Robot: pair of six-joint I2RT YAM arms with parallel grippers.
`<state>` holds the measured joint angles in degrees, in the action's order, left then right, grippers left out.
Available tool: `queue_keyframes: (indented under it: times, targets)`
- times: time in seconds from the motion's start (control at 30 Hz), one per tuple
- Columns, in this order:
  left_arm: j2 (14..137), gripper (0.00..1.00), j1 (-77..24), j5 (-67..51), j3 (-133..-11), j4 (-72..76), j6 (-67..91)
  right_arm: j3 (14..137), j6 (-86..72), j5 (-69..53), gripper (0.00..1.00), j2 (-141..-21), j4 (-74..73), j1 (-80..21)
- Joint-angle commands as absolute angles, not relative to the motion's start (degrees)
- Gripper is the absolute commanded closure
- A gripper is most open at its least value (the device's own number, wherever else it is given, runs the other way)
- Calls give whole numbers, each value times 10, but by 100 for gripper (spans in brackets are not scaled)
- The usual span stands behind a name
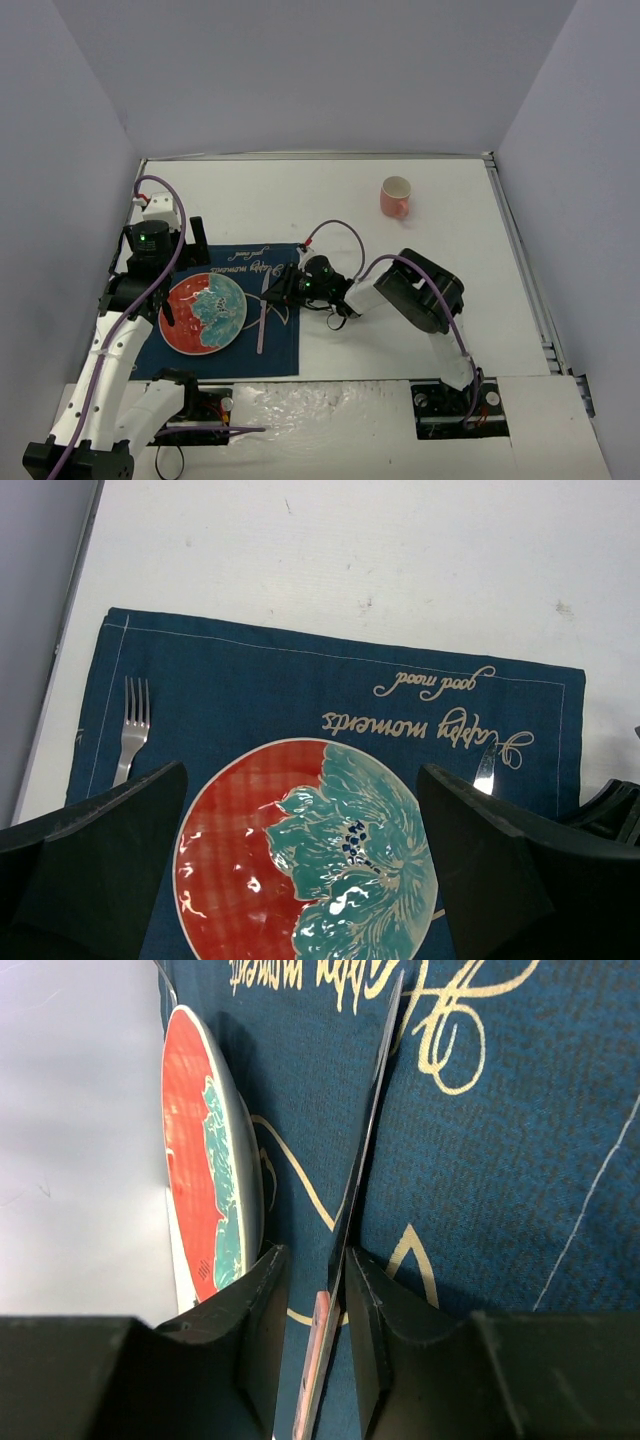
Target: Set the dinner table for one person
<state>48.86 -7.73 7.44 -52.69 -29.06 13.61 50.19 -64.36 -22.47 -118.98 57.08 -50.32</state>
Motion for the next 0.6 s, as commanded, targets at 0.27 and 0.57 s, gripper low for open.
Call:
queue_keyframes:
  times: [0.27,0.57]
  targets:
    - [483,3,-69,69,-533,-256,140,526,-563,-159,65,-1110,458,-498]
    - [481,3,-68,66,-533,-256,139,554,-430,-66,51,-1002,280,-497]
